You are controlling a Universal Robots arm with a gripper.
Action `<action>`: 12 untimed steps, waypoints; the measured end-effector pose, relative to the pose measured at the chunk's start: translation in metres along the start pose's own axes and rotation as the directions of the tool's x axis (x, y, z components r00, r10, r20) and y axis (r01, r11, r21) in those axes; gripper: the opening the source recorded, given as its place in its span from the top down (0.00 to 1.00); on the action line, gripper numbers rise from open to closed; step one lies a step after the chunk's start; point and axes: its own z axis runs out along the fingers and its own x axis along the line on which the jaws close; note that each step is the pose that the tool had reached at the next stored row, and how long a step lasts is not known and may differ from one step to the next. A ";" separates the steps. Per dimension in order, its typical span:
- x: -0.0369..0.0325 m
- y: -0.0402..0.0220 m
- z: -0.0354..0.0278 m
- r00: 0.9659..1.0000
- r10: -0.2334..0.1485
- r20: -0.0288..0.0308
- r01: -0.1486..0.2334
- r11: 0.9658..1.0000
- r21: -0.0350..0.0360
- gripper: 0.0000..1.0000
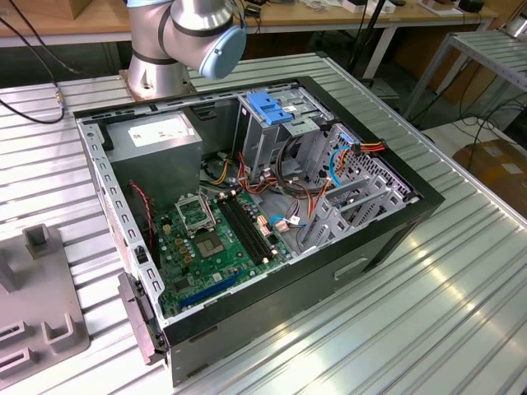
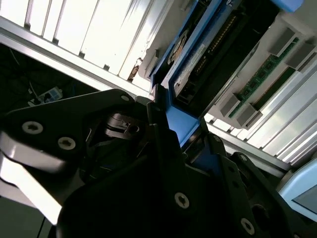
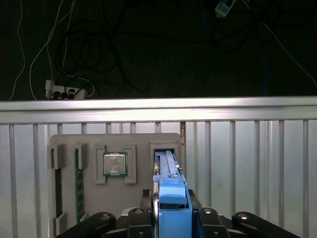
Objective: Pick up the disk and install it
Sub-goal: 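Pick up the disk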
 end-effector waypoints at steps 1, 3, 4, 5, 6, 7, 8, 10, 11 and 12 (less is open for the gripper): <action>0.0001 0.0000 -0.0022 1.000 0.000 0.000 0.000 1.000 0.000 0.63; 0.0001 -0.0001 -0.0056 1.000 0.000 0.000 0.000 1.000 0.000 0.63; 0.0002 -0.0001 -0.0062 1.000 0.000 0.000 0.000 1.000 0.000 0.63; 0.0002 -0.0001 -0.0073 1.000 0.000 0.000 0.000 1.000 0.000 0.63; 0.0002 -0.0002 -0.0082 1.000 0.000 0.000 0.000 1.000 0.000 0.63; 0.0002 -0.0002 -0.0087 1.000 0.000 0.000 0.000 1.000 0.000 0.63; 0.0003 -0.0002 -0.0092 1.000 0.000 0.000 0.000 1.000 0.000 0.63; 0.0003 -0.0002 -0.0106 1.000 0.000 0.000 0.000 1.000 0.000 0.63; 0.0003 -0.0002 -0.0111 1.000 0.000 0.000 0.000 1.000 0.000 0.63; 0.0003 -0.0002 -0.0119 1.000 0.000 0.000 0.000 1.000 0.000 0.63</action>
